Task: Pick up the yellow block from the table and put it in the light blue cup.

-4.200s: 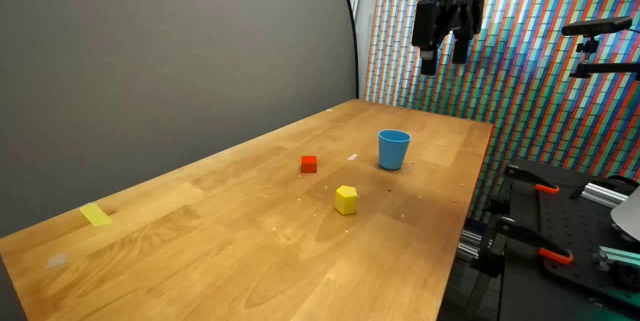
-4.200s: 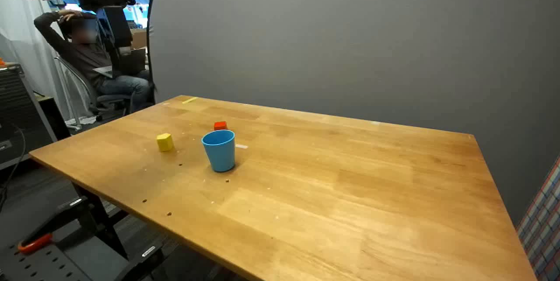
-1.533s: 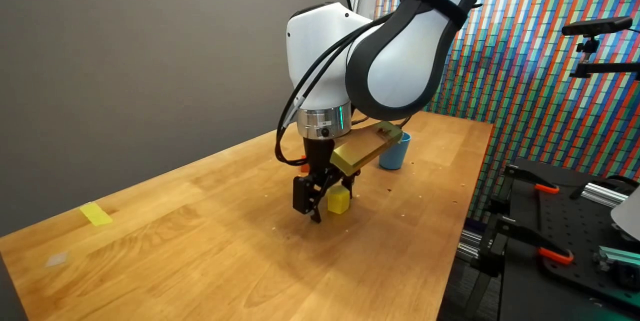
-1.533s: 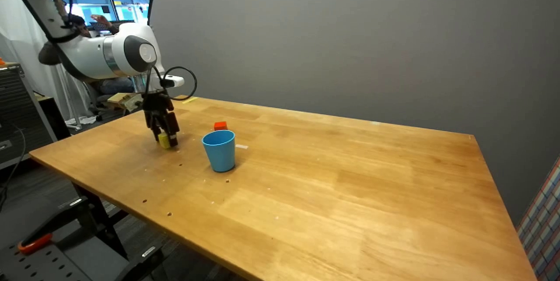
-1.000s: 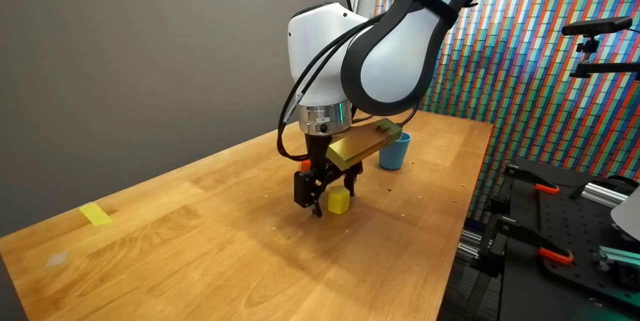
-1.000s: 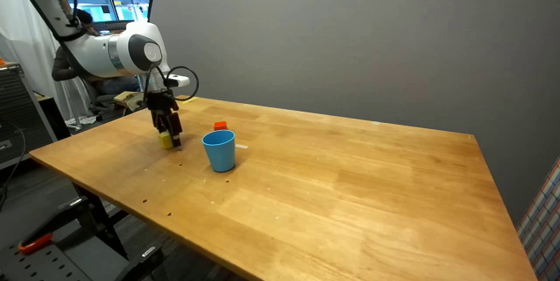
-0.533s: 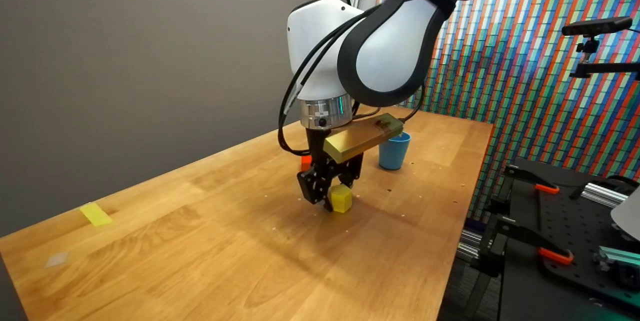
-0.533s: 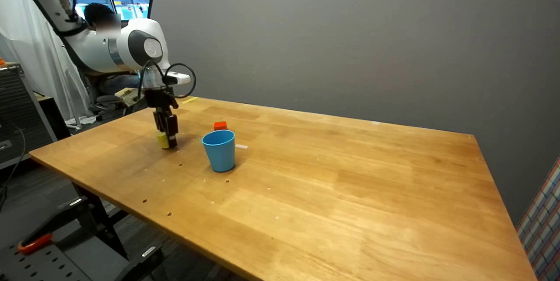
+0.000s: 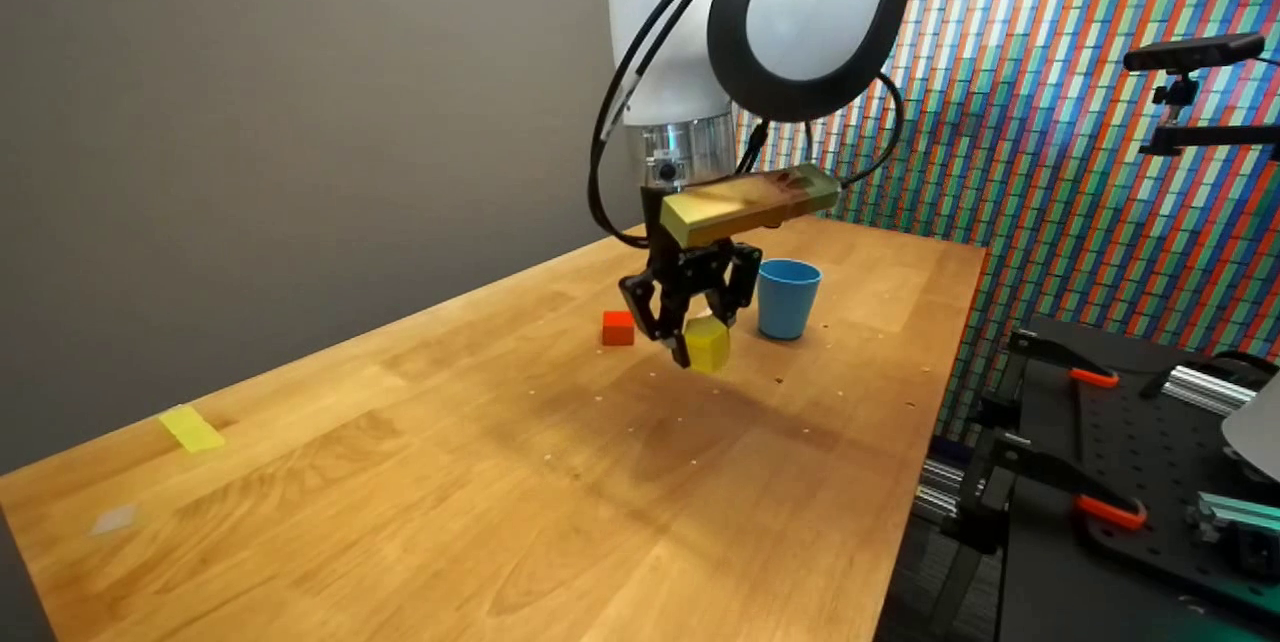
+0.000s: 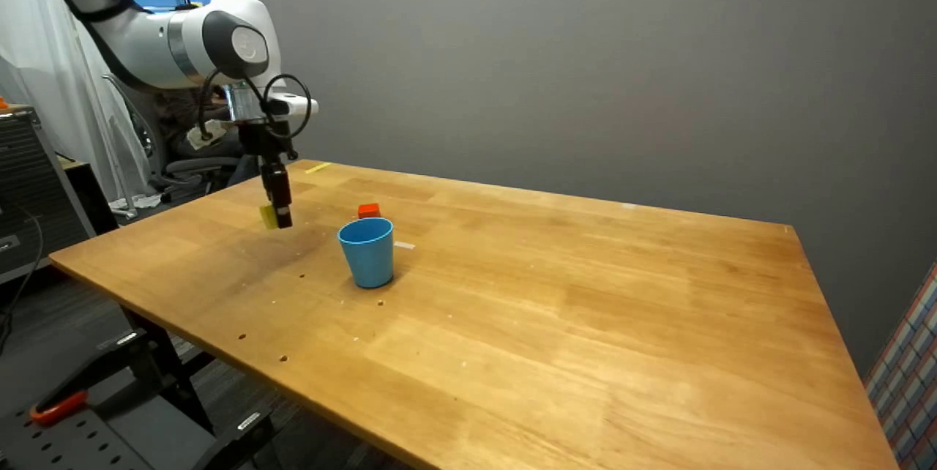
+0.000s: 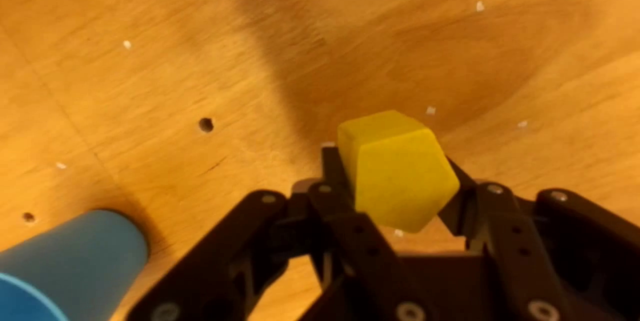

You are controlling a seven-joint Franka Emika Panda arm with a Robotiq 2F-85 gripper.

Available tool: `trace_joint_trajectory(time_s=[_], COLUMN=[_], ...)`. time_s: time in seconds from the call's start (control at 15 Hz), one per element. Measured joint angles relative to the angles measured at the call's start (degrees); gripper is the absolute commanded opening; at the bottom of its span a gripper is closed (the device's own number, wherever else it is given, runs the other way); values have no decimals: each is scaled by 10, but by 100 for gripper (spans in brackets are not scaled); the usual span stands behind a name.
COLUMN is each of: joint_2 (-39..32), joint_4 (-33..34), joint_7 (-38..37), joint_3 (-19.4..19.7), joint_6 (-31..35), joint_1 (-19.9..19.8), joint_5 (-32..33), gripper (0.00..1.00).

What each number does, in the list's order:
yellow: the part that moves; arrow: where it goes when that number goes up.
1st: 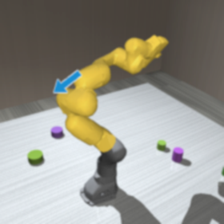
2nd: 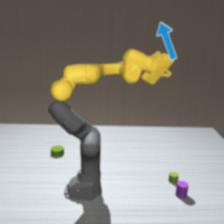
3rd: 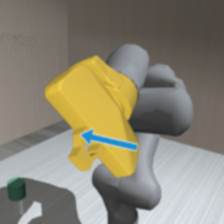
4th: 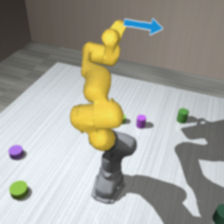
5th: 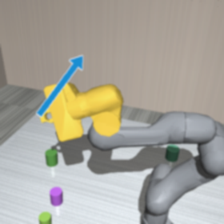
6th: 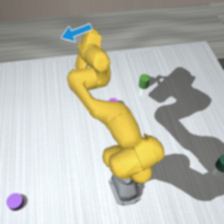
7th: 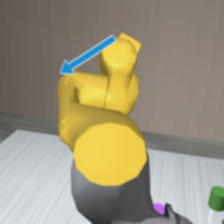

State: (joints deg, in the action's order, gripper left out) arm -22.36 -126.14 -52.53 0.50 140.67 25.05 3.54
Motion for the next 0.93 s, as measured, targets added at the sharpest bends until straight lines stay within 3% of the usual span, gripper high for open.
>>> trace_joint_trajectory(time_s=[0.47,0.73,0.93], joint_2=[138,147,142], joint_4=[-87,-99,-103], joint_7=[-167,-263,-291], joint_3=[38,41,41], joint_6=[0,0,-2], joint_1=[-73,-129,-152], joint_5=[107,176,185], gripper=[20,20,20])
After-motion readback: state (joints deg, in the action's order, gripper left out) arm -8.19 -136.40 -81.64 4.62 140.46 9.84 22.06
